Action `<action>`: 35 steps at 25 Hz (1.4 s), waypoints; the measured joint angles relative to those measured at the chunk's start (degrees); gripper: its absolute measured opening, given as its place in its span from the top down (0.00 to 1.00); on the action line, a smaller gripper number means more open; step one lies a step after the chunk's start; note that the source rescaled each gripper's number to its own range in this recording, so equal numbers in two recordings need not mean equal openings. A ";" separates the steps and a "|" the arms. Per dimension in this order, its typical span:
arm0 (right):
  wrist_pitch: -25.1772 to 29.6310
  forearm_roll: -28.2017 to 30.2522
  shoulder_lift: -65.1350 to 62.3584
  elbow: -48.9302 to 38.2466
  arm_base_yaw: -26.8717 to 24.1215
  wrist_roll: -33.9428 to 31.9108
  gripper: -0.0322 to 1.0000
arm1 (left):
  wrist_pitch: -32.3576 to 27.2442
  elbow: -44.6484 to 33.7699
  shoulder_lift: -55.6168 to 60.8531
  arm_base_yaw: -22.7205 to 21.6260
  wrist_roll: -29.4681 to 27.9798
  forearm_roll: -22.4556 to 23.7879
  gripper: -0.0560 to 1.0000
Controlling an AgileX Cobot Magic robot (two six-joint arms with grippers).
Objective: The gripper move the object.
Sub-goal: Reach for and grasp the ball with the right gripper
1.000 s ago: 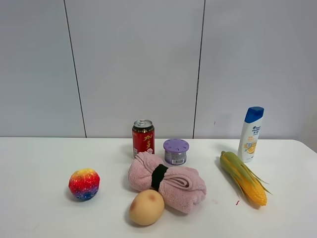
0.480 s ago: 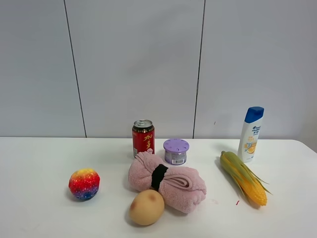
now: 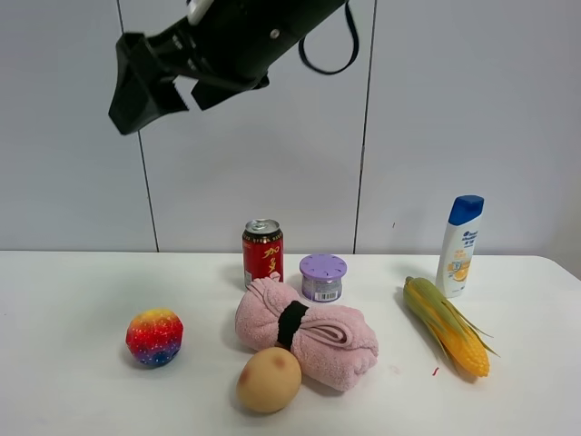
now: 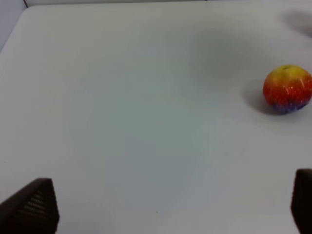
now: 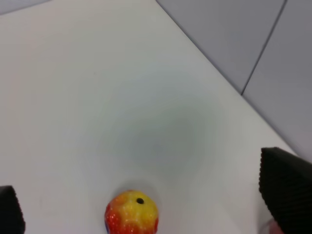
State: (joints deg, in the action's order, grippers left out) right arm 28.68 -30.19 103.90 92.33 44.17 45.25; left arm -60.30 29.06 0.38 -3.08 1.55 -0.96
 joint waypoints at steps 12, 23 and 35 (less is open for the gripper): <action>-3.46 1.85 11.16 0.00 3.86 0.20 0.05 | 0.00 0.00 0.05 0.00 0.00 0.00 0.00; -6.71 1.80 17.25 0.00 5.96 0.58 0.07 | 0.00 0.00 0.05 0.00 0.00 0.00 0.00; -11.11 1.44 21.69 0.00 6.29 -0.64 0.07 | 0.00 0.00 0.05 0.00 0.00 0.06 0.00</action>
State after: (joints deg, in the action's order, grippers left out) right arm 17.57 -28.75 125.59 92.33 50.46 44.61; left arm -60.30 29.06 0.43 -3.08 1.55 -0.90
